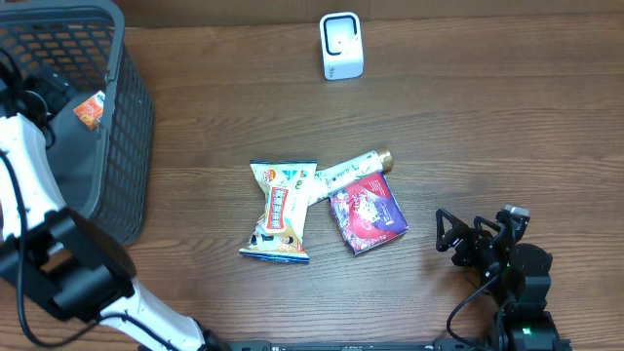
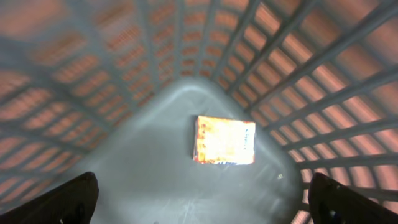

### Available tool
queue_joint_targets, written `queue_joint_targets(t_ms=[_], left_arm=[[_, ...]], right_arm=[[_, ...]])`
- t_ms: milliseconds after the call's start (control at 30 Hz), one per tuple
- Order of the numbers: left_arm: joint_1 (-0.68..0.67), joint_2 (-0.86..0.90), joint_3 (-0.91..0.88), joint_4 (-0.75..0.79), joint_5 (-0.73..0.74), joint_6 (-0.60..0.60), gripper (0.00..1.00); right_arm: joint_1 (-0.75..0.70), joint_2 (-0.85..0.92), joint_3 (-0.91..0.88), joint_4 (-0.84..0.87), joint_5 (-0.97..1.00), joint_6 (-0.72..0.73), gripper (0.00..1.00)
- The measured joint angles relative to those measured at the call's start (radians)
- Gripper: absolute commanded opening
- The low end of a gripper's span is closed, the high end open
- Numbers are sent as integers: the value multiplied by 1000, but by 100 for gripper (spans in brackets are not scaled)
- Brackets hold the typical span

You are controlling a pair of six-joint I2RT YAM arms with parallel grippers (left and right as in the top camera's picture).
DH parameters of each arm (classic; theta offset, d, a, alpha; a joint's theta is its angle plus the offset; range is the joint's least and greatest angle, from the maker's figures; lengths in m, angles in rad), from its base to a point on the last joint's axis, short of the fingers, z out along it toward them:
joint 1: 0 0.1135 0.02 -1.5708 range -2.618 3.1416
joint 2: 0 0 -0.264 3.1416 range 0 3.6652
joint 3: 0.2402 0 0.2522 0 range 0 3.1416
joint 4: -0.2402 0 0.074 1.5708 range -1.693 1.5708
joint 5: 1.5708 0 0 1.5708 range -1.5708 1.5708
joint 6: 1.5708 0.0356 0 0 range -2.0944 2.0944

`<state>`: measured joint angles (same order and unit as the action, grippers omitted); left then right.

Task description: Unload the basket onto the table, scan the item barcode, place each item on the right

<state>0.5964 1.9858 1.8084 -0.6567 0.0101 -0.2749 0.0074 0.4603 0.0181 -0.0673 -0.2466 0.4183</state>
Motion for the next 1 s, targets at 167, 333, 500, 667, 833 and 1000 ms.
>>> queue_joint_targets(t_ms=[167, 333, 500, 667, 833, 1000], left_arm=[[0, 78, 0, 45, 58, 53, 100], [-1, 156, 0, 68, 92, 118, 100], [-21, 222, 0, 121, 96, 148, 100], [-57, 248, 0, 157, 87, 154, 100], [-86, 274, 0, 162, 56, 155, 100], [-88, 296, 0, 163, -11, 149, 100]], right_arm=[[0, 0, 0, 0, 12, 1, 100], [0, 0, 0, 0, 18, 0, 100], [0, 0, 0, 0, 18, 1, 100], [0, 0, 0, 0, 18, 0, 100], [0, 0, 0, 0, 19, 1, 100], [0, 0, 0, 0, 19, 1, 100]])
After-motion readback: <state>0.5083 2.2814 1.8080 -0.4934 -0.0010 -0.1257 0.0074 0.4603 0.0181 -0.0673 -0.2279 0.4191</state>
